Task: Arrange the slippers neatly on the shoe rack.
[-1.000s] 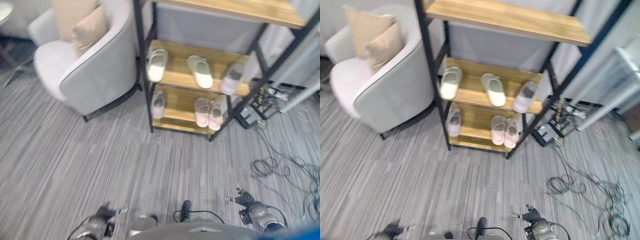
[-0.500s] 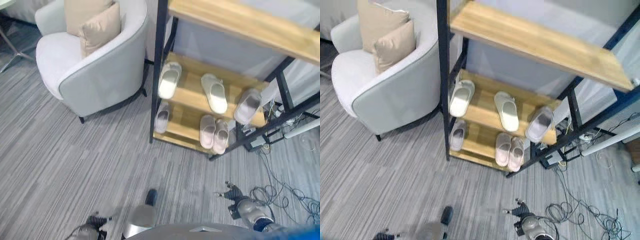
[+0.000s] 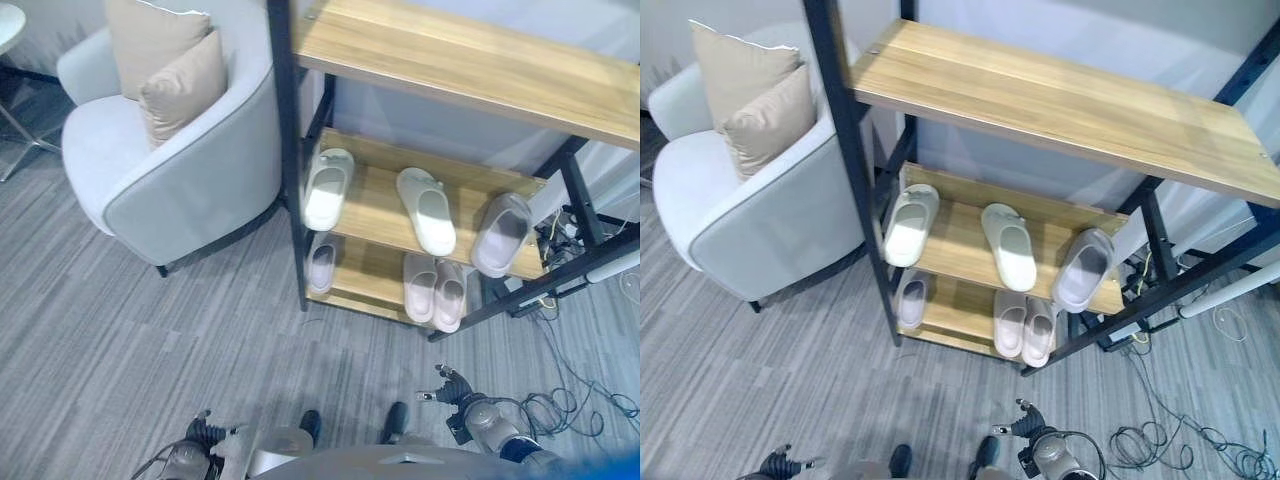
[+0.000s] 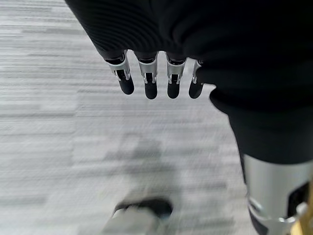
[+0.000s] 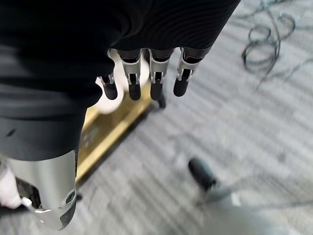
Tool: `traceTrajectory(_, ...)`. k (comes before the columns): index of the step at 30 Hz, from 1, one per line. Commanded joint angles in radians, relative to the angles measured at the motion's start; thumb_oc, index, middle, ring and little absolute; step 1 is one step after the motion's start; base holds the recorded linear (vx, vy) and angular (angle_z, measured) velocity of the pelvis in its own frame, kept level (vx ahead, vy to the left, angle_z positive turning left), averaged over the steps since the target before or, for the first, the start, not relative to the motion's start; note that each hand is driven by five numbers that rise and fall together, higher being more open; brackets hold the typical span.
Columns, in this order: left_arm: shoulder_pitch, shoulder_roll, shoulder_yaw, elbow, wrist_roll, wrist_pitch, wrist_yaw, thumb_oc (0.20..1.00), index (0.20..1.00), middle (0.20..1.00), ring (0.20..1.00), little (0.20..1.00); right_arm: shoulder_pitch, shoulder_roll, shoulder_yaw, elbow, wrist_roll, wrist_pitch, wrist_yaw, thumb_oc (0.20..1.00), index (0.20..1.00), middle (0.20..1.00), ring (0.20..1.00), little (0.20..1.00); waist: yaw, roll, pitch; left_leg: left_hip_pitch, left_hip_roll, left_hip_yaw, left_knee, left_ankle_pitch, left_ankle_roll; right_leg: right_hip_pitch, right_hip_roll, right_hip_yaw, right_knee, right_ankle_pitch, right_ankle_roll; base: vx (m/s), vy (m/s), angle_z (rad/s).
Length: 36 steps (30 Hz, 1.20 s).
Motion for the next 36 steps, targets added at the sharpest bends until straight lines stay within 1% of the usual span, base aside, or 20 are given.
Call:
traceTrajectory(1, -0.077, 0.005, 0.011, 0.035, 0.03, -0.011, 0.003, 1.0, 1.0, 1.0, 1.0, 1.0, -0.044, -0.047, 0.003, -0.026, -0.011, -0.016, -0.004, 1.0, 1.0, 1.0, 1.0, 1.0, 0.018, 0.054, 0.013, -0.038, 0.108, -0.06, -0.04, 0.009, -0.062, 0.035, 0.004, -0.025, 0.078, -0.094, 0.06, 0.06, -0.132, 0.13)
traceTrajectory(6, -0.116, -0.021, -0.04, -0.008, 0.03, -0.021, 0.009, 1.0, 1.0, 1.0, 1.0, 1.0, -0.08, -0.06, 0.054, -0.091, -0.031, -0.031, 0.006, 1.0, 1.0, 1.0, 1.0, 1.0, 0.026, 0.086, 0.018, -0.066, 0.116, -0.112, -0.063, 0.044, -0.079, 0.045, 0.018, -0.082, 0.087, -0.129, 0.043, 0.0, -0.065, 0.31)
traceTrajectory(12, -0.129, -0.031, -0.061, -0.02, 0.039, -0.027, 0.001, 1.0, 1.0, 1.0, 1.0, 1.0, -0.129, -0.036, 0.148, -0.158, -0.06, -0.053, 0.047, 1.0, 1.0, 1.0, 1.0, 1.0, 0.048, 0.09, 0.007, -0.06, 0.113, -0.126, -0.063, 0.045, -0.084, 0.086, 0.032, -0.097, 0.044, -0.132, 0.037, 0.05, -0.008, 0.12)
traceTrajectory(13, -0.148, -0.042, -0.104, -0.015, 0.052, -0.022, -0.013, 1.0, 1.0, 1.0, 1.0, 1.0, -0.193, -0.004, 0.186, -0.147, -0.01, -0.122, 0.075, 1.0, 1.0, 1.0, 1.0, 1.0, 0.064, 0.103, 0.004, -0.048, 0.113, -0.12, -0.063, 0.042, -0.084, 0.105, 0.032, -0.098, 0.033, -0.133, 0.037, 0.1, 0.117, -0.05)
traceTrajectory(14, -0.142, -0.077, -0.108, -0.03, 0.085, -0.024, -0.027, 1.0, 1.0, 1.0, 1.0, 1.0, -0.13, -0.028, 0.147, -0.095, -0.022, -0.148, 0.103, 1.0, 1.0, 1.0, 1.0, 1.0, 0.055, 0.119, -0.004, -0.044, 0.106, -0.118, -0.063, 0.039, -0.083, 0.114, 0.031, -0.104, 0.024, -0.133, 0.039, 0.08, 0.126, 0.03)
traceTrajectory(15, -0.11, -0.069, -0.113, -0.046, 0.086, -0.03, -0.02, 1.0, 1.0, 1.0, 1.0, 1.0, -0.204, 0.019, 0.176, -0.152, 0.003, -0.139, 0.087, 1.0, 1.0, 1.0, 1.0, 1.0, 0.08, 0.123, -0.006, -0.044, 0.105, -0.125, -0.063, 0.041, -0.085, 0.12, 0.03, -0.111, 0.019, -0.133, 0.038, 0.02, 0.104, 0.14)
traceTrajectory(16, -0.089, -0.062, -0.076, -0.062, 0.085, -0.034, -0.005, 1.0, 1.0, 1.0, 1.0, 1.0, -0.143, -0.038, 0.141, -0.241, -0.029, -0.075, 0.11, 1.0, 1.0, 1.0, 1.0, 1.0, 0.066, 0.117, -0.004, -0.046, 0.107, -0.12, -0.063, 0.04, -0.086, 0.114, 0.032, -0.103, 0.023, -0.135, 0.039, -0.01, 0.011, 0.07)
traceTrajectory(18, -0.088, -0.067, -0.08, -0.042, 0.075, -0.029, -0.028, 1.0, 1.0, 1.0, 1.0, 1.0, -0.045, -0.05, 0.225, -0.291, 0.0, -0.124, 0.179, 1.0, 1.0, 1.0, 1.0, 1.0, 0.057, 0.102, -0.003, -0.044, 0.111, -0.116, -0.063, 0.036, -0.088, 0.117, 0.038, -0.097, 0.017, -0.137, 0.036, 0.0, -0.014, -0.03)
traceTrajectory(19, -0.084, -0.06, -0.083, -0.044, 0.084, -0.033, -0.027, 1.0, 1.0, 1.0, 1.0, 1.0, -0.071, -0.063, 0.256, -0.387, -0.015, -0.115, 0.186, 1.0, 1.0, 1.0, 1.0, 1.0, 0.061, 0.098, -0.001, -0.044, 0.111, -0.122, -0.063, 0.036, -0.09, 0.121, 0.039, -0.101, 0.016, -0.138, 0.035, -0.02, -0.022, -0.08)
traceTrajectory(21, -0.082, -0.055, -0.087, -0.042, 0.085, -0.039, -0.023, 1.0, 1.0, 1.0, 1.0, 1.0, -0.098, -0.045, 0.276, -0.386, 0.001, -0.12, 0.176, 1.0, 1.0, 1.0, 1.0, 1.0, 0.068, 0.097, 0.002, -0.047, 0.11, -0.126, -0.063, 0.038, -0.09, 0.12, 0.039, -0.104, 0.017, -0.14, 0.035, -0.03, 0.015, -0.11)
traceTrajectory(22, -0.077, -0.072, -0.087, -0.033, 0.072, -0.04, -0.022, 1.0, 1.0, 1.0, 1.0, 1.0, -0.085, -0.014, 0.318, -0.399, 0.078, -0.149, 0.231, 1.0, 1.0, 1.0, 1.0, 1.0, 0.066, 0.102, 0.009, -0.052, 0.108, -0.125, -0.063, 0.042, -0.09, 0.114, 0.036, -0.102, 0.018, -0.137, 0.038, -0.03, 0.064, 0.09)
traceTrajectory(24, -0.067, -0.069, -0.106, -0.047, 0.09, -0.05, -0.015, 1.0, 1.0, 1.0, 1.0, 1.0, -0.126, -0.004, 0.324, -0.404, 0.095, -0.185, 0.2, 1.0, 1.0, 1.0, 1.0, 1.0, 0.081, 0.108, 0.01, -0.048, 0.109, -0.126, -0.063, 0.039, -0.093, 0.122, 0.037, -0.105, 0.017, -0.14, 0.037, -0.01, 0.032, 0.06)
traceTrajectory(25, -0.056, -0.063, -0.088, -0.048, 0.095, -0.041, -0.005, 1.0, 1.0, 1.0, 1.0, 1.0, -0.177, -0.082, 0.319, -0.576, -0.007, -0.137, 0.187, 1.0, 1.0, 1.0, 1.0, 1.0, 0.074, 0.102, 0.009, -0.052, 0.108, -0.125, -0.063, 0.04, -0.092, 0.118, 0.035, -0.103, 0.019, -0.139, 0.039, 0.0, 0.018, -0.07)
traceTrajectory(26, -0.065, -0.06, -0.083, -0.039, 0.084, -0.041, -0.003, 1.0, 1.0, 1.0, 1.0, 1.0, -0.217, -0.083, 0.327, -0.612, -0.021, -0.136, 0.179, 1.0, 1.0, 1.0, 1.0, 1.0, 0.071, 0.097, 0.008, -0.052, 0.109, -0.122, -0.063, 0.038, -0.092, 0.114, 0.035, -0.097, 0.019, -0.139, 0.039, 0.01, 0.027, 0.08)
traceTrajectory(27, -0.063, -0.066, -0.069, -0.032, 0.07, -0.037, -0.002, 1.0, 1.0, 1.0, 1.0, 1.0, -0.209, -0.126, 0.335, -0.708, -0.014, -0.175, 0.192, 1.0, 1.0, 1.0, 1.0, 1.0, 0.07, 0.095, 0.007, -0.05, 0.11, -0.12, -0.063, 0.039, -0.092, 0.115, 0.035, -0.095, 0.018, -0.137, 0.04, 0.01, 0.031, 0.07)
traceTrajectory(28, -0.052, -0.07, -0.066, -0.041, 0.076, -0.045, 0.006, 1.0, 1.0, 1.0, 1.0, 1.0, -0.209, -0.19, 0.285, -0.868, -0.007, -0.19, 0.165, 1.0, 1.0, 1.0, 1.0, 1.0, 0.064, 0.089, 0.004, -0.053, 0.11, -0.12, -0.063, 0.038, -0.093, 0.113, 0.035, -0.096, 0.019, -0.136, 0.042, 0.01, 0.031, 0.09)
traceTrajectory(30, -0.047, -0.066, -0.061, -0.037, 0.066, -0.042, 0.0, 1.0, 1.0, 1.0, 1.0, 1.0, -0.223, -0.219, 0.246, -0.9, -0.007, -0.172, 0.165, 1.0, 1.0, 1.0, 1.0, 1.0, 0.063, 0.085, -0.001, -0.054, 0.109, -0.12, -0.063, 0.038, -0.092, 0.111, 0.035, -0.095, 0.017, -0.132, 0.043, 0.0, 0.0, 0.0)
traceTrajectory(32, -0.037, -0.06, -0.047, -0.036, 0.056, -0.045, -0.005, 1.0, 1.0, 1.0, 1.0, 1.0, -0.227, -0.288, 0.162, -1.056, 0.018, -0.178, 0.141, 1.0, 1.0, 1.0, 1.0, 1.0, 0.056, 0.078, -0.002, -0.059, 0.11, -0.118, -0.063, 0.039, -0.093, 0.109, 0.035, -0.093, 0.014, -0.129, 0.045, 0.01, 0.018, -0.05)
traceTrajectory(34, -0.029, -0.067, -0.049, -0.05, 0.05, -0.053, -0.01, 1.0, 1.0, 1.0, 1.0, 1.0, -0.252, -0.313, 0.096, -1.064, -0.064, -0.19, 0.069, 1.0, 1.0, 1.0, 1.0, 1.0, 0.057, 0.079, 0.002, -0.071, 0.109, -0.119, -0.063, 0.041, -0.093, 0.097, 0.036, -0.089, 0.013, -0.126, 0.047, -0.01, 0.027, -0.12)
traceTrajectory(36, -0.029, -0.071, -0.061, -0.057, 0.047, -0.05, -0.015, 1.0, 1.0, 1.0, 1.0, 1.0, -0.315, -0.306, 0.048, -1.017, -0.119, -0.162, -0.005, 1.0, 1.0, 1.0, 1.0, 1.0, 0.062, 0.077, 0.003, -0.081, 0.108, -0.12, -0.063, 0.043, -0.092, 0.09, 0.036, -0.089, 0.013, -0.125, 0.046, 0.01, 0.013, -0.14)
